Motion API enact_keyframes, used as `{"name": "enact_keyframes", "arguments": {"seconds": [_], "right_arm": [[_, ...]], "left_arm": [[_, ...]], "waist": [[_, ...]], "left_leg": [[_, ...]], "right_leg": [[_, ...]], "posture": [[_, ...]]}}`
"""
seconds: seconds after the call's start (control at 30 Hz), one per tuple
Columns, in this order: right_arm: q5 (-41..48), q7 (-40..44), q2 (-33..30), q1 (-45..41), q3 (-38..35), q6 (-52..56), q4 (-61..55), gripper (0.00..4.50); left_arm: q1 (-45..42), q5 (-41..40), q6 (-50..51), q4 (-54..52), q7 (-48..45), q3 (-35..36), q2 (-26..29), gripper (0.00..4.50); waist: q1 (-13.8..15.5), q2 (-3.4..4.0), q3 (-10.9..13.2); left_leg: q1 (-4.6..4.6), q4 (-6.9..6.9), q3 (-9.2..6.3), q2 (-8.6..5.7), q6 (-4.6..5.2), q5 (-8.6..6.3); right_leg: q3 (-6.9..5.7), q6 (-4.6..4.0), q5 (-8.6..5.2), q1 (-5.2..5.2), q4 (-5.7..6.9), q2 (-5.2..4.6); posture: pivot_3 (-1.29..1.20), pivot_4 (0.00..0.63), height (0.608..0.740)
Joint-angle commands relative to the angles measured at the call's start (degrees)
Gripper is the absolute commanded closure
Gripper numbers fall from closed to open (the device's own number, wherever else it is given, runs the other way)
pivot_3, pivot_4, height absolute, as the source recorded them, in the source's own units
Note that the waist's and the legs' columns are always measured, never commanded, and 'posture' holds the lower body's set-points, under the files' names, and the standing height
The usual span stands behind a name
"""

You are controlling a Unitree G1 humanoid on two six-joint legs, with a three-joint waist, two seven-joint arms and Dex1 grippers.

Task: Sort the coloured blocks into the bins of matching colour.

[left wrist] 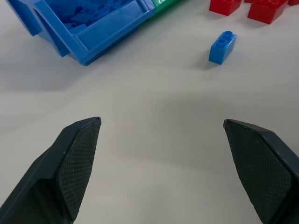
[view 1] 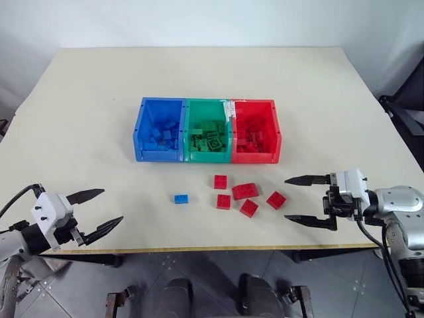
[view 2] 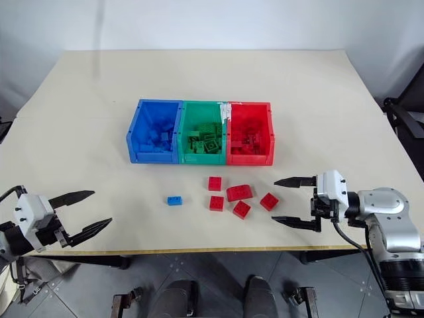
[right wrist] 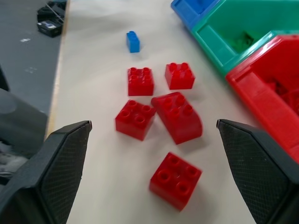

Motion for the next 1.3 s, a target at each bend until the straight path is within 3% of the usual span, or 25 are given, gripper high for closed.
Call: {"name": "enact_keyframes", "arguments": {"seconds": [0.03, 0.13, 0.27, 0.37, 0.57, 0.9, 1.0, 1.2, 1.3], "right_arm": [[-0.49, -2.19, 0.19, -0.21, -2.37, -1.91, 0.77, 0.0], [-0.95, -2.29, -0.5, 0.87, -3.5, -3.18, 2.22, 0.0], [-3.53, 1.4, -7.26, 1.22, -6.45, -6.77, 11.25, 0.0], [-5.12, 5.12, -9.87, -1.53, -4.4, -8.73, 16.39, 0.0], [-8.28, 10.11, -6.99, -11.14, 3.94, -8.24, 19.41, 0.0], [-10.44, 11.82, -3.21, -24.76, 25.83, -12.93, 30.32, 0.0], [-9.75, 11.82, -2.24, -26.57, 29.3, -15.06, 33.53, 0.6], [-6.03, 11.82, -1.04, -26.31, 27.31, -14.52, 32.65, 2.5], [-4.41, 11.32, -0.68, -25.91, 23.28, -11.24, 31.0, 2.51]], "left_arm": [[-0.22, -0.62, -0.02, -1.87, -0.71, -0.71, 0.55, 0.04], [-0.74, -1.78, 1.84, -4.98, -0.24, -2.32, 0.16, 0.04], [-5.21, -3.21, 5.38, -12.84, -0.12, -9.63, 0.07, 0.04], [-7.31, -3.6, 7.43, -16.16, 0.19, -13.24, -0.2, 0.04], [-6.27, -1.02, 5.67, -17.01, -0.61, -15.57, 0.44, 0.04], [-0.48, -1.93, 6.02, -19.25, 0.38, -11.8, 0.26, 0.04], [0.09, -2.26, 6.73, -20.98, 2.21, -11.68, -0.56, 0.0], [2.39, -2.43, 7.26, -23.13, 4.39, -11.75, -1.93, 0.0], [3.19, -2.69, 7.13, -23.28, 5.72, -11.07, -3.05, 0.0]], "waist": [[-0.05, 0.0, 0.0], [-0.12, 0.0, 0.0], [0.87, 0.05, 0.03], [0.66, 0.06, 0.02], [-1.64, 0.13, 0.03], [-1.4, 0.16, 0.06], [-1.37, 0.17, 0.06], [-1.34, 0.17, 0.06], [-1.21, 0.19, 0.07]], "left_leg": [[0.0, 0.0, 0.0, 0.0, 0.0, 0.0], [0.0, -0.01, 0.01, 0.0, -0.01, -0.02], [-0.04, 0.09, 0.01, -0.03, 0.03, -0.04], [0.0, 0.11, 0.07, -0.01, 0.05, -0.06], [0.16, -0.01, 0.19, 0.07, 0.0, -0.03], [0.07, 0.04, 0.14, 0.05, 0.01, -0.06], [0.05, 0.06, 0.14, 0.05, 0.02, -0.07], [0.06, 0.06, 0.14, 0.06, 0.0, -0.08], [0.06, 0.06, 0.14, 0.05, 0.0, -0.08]], "right_leg": [[0.0, 0.0, 0.0, -0.01, 0.01, 0.0], [0.0, 0.0, 0.0, 0.0, 0.0, 0.0], [0.01, 0.03, 0.02, 0.01, 0.0, -0.01], [0.04, 0.05, 0.04, 0.04, -0.02, 0.0], [0.06, 0.0, 0.02, 0.03, 0.01, 0.03], [0.04, 0.01, 0.02, 0.02, -0.05, 0.02], [0.04, 0.01, 0.03, 0.02, -0.07, 0.01], [0.04, 0.01, 0.03, 0.02, -0.06, 0.02], [0.04, 0.01, 0.03, 0.01, -0.06, 0.02]], "posture": [[0.0, 0.15, 0.74], [0.0, 0.15, 0.74], [0.0, 0.15, 0.74], [0.0, 0.15, 0.74], [0.0, 0.15, 0.74], [0.0, 0.15, 0.74], [0.0, 0.15, 0.74], [0.0, 0.15, 0.74], [0.0, 0.15, 0.74]]}}
